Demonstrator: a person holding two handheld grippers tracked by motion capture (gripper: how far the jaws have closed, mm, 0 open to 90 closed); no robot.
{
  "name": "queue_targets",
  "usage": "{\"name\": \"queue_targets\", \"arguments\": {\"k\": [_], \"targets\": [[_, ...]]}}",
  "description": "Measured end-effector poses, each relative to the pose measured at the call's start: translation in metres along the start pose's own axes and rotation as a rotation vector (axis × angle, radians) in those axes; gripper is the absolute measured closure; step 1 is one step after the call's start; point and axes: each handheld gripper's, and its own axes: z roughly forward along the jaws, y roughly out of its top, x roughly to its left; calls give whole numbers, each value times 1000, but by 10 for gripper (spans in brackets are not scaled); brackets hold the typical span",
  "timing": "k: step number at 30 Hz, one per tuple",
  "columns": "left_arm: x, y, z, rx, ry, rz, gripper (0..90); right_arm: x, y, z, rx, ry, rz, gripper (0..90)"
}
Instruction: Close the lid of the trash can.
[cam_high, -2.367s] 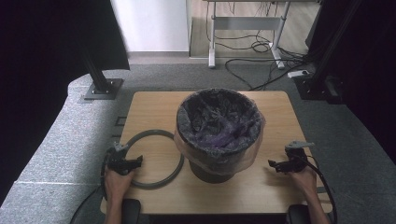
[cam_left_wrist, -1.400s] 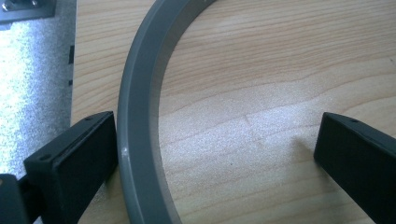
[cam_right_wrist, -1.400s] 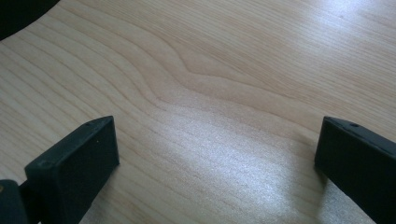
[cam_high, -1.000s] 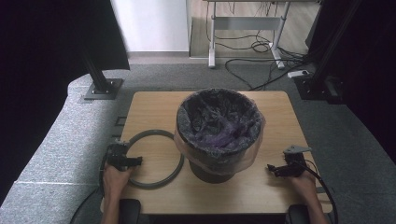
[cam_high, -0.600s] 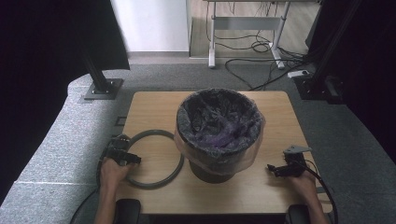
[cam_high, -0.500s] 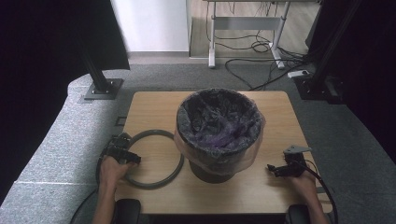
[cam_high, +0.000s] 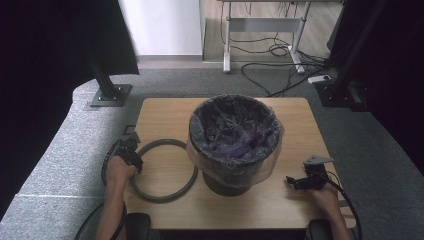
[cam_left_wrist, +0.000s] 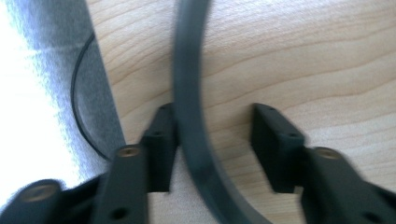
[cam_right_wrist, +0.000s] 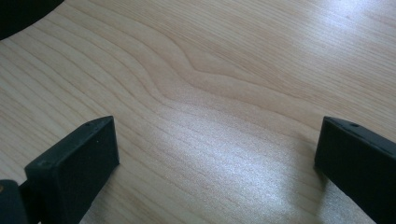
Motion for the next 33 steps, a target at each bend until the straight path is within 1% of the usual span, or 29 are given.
{"name": "queue_targets", "arguments": {"k": [3,4,5,7,9,11,13,15,17,20,23,27,28,33], "targets": [[1,2,-1,8,9,-15,683,0,0,0,0,1,0,0],[1,2,-1,10,18,-18,712,0,0,0,0,1,-1,0],[2,2,-1,9,14,-26,737,0,0,0,0,1,-1,0],[4,1,-1,4,7,-47,756,0,0,0,-1,2,-2,0],[7,0,-1,0,-2,-52,779,0,0,0,0,2,-2,0],[10,-1,-1,-7,-24,-58,785,0,0,0,0,2,-2,0],[14,-2,-1,-19,-54,-87,790,0,0,0,0,2,-2,0],[19,-4,-1,-27,-83,-103,793,0,0,0,0,2,-2,0],[22,-5,-1,-31,-107,-116,794,0,0,0,0,2,-2,0],[26,-5,-2,-22,-141,-125,796,0,0,0,0,2,-2,0],[27,-3,-7,-21,-147,-113,797,0,0,0,0,2,-2,0],[27,0,-20,-20,-162,-104,797,0,0,0,0,2,-2,0],[27,0,-20,-20,-162,-104,797,0,0,0,0,2,-2,0],[30,3,-38,-13,-169,-92,797,0,0,0,0,2,-2,0]]}}
